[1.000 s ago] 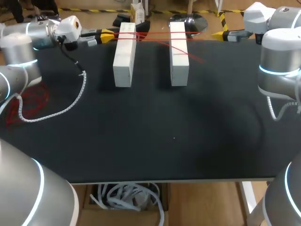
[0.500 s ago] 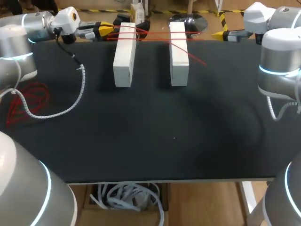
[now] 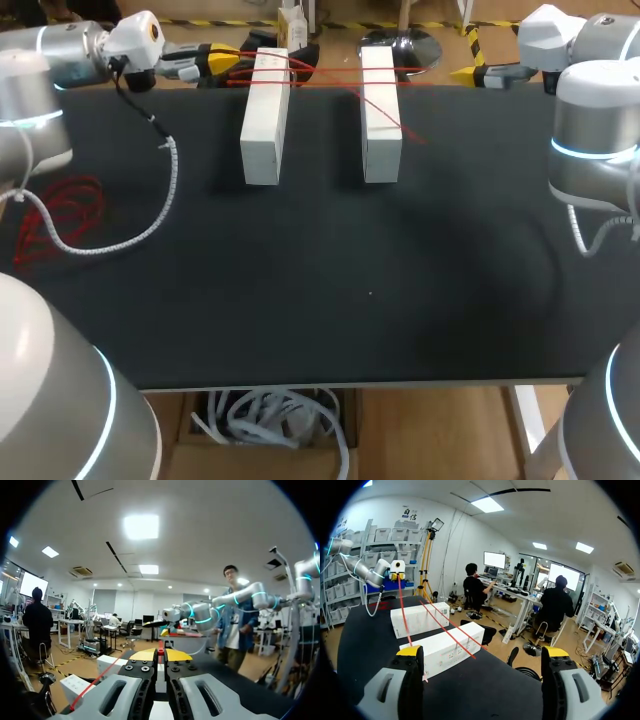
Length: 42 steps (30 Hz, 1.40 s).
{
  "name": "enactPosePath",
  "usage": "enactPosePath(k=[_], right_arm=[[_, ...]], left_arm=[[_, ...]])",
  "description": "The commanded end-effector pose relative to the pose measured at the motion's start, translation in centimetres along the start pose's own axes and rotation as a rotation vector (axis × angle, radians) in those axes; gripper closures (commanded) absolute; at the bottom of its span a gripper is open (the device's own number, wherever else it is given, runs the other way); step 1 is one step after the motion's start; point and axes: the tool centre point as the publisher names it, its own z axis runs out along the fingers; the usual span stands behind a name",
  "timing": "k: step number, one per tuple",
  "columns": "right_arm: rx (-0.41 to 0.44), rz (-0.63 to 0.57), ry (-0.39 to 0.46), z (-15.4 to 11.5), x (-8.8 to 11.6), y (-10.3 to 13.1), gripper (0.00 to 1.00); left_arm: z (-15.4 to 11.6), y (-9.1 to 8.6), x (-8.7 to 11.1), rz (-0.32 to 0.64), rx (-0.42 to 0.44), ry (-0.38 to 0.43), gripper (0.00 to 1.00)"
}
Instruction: Grab the tape and strap the tape.
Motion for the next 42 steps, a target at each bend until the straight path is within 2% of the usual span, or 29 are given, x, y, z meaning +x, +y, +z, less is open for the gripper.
enactPosePath(k=[1,4,5,6,8,12,18,23,26,33,42], right_arm=[[0.002,0.000,0.001,-0.1,0.0,0.0,0.00],[0.002,0.000,0.001,-0.1,0.0,0.0,0.00],[0.002,0.000,0.001,-0.1,0.0,0.0,0.00],[0.002,0.000,0.001,-0.1,0.0,0.0,0.00],[0.002,0.000,0.001,-0.1,0.0,0.0,0.00],[0.002,0.000,0.001,-0.1,0.0,0.0,0.00],[0.002,0.000,0.001,-0.1,0.0,0.0,0.00],[0.002,0.000,0.001,-0.1,0.0,0.0,0.00],[0.002,0.000,0.001,-0.1,0.0,0.0,0.00],[0.002,0.000,0.001,-0.1,0.0,0.0,0.00],[0.002,0.000,0.001,-0.1,0.0,0.0,0.00]], left_arm=[[0.2,-0.1,0.6,0.002,-0.004,-0.143,1.00],[0.2,-0.1,0.6,0.002,-0.004,-0.143,1.00],[0.4,-0.5,0.6,0.000,0.006,-0.100,1.00],[0.8,-0.9,0.9,0.007,0.050,-0.053,1.00],[1.4,-1.6,1.3,0.013,0.079,0.002,1.00],[2.6,-3.3,2.3,0.047,0.186,0.087,1.00],[3.6,-5.6,4.5,0.048,0.256,0.170,1.00],[4.0,-7.5,6.5,0.053,0.307,0.148,1.00],[4.4,-8.2,7.9,0.040,0.309,0.126,1.00],[4.7,-8.8,10.4,0.037,0.295,0.060,1.00],[4.8,-9.0,12.5,0.036,0.297,0.007,1.00]])
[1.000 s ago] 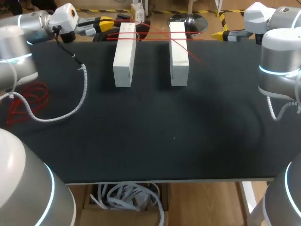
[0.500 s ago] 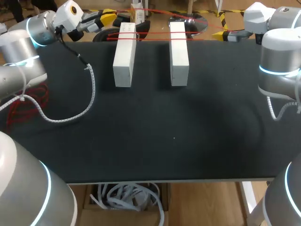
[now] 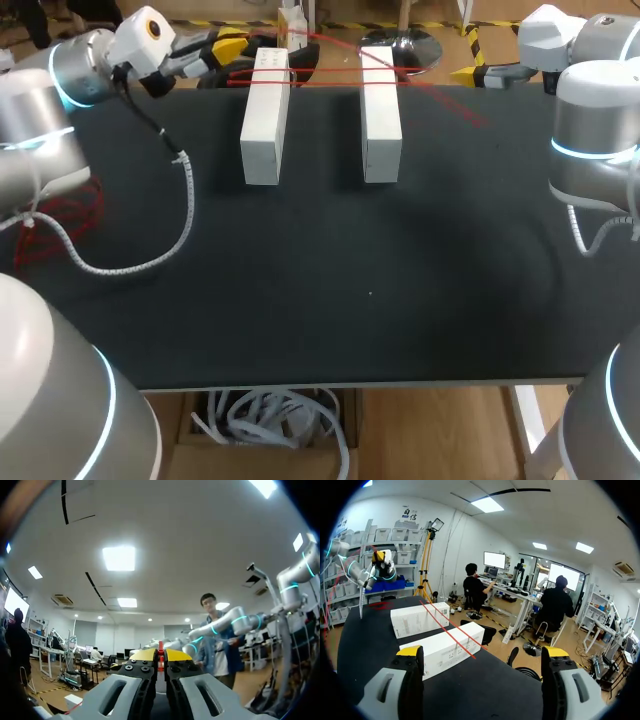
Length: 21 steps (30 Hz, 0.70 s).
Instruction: Grab the tape and strap the tape.
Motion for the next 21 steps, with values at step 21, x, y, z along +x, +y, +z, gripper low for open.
enactPosePath(k=[21], right_arm=[[0.002,0.000,0.001,-0.1,0.0,0.0,0.00]], left_arm=[[1.3,-1.6,1.5,0.003,0.084,-0.042,1.00]])
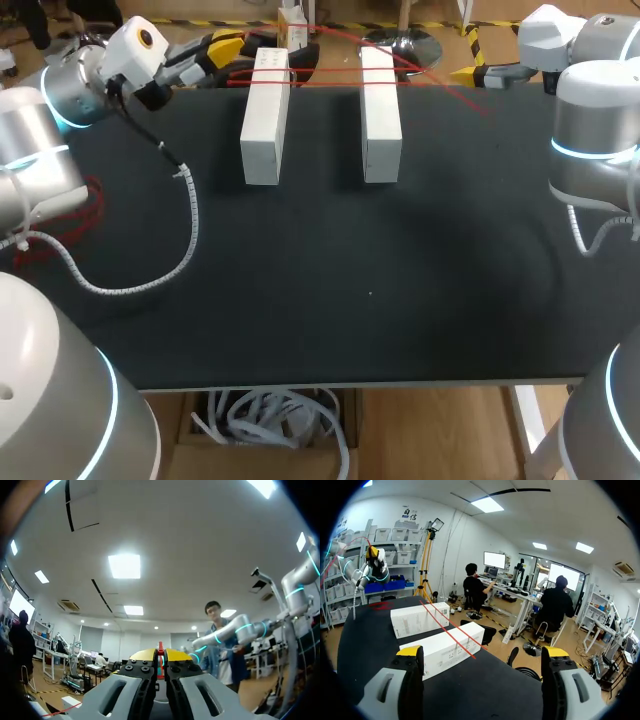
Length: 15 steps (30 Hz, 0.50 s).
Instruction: Grab the tape and strap the tape.
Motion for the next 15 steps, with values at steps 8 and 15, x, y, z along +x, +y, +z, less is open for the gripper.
enactPosePath(k=[8,15], right_arm=[[0.002,0.000,0.001,-0.05,-0.01,0.05,0.00],[0.002,0.000,0.001,-0.05,-0.01,0.05,0.00]], left_arm=[[0.92,-0.29,-0.64,0.003,0.008,0.025,1.00],[1.18,-0.27,-0.19,0.024,0.022,0.004,1.00]])
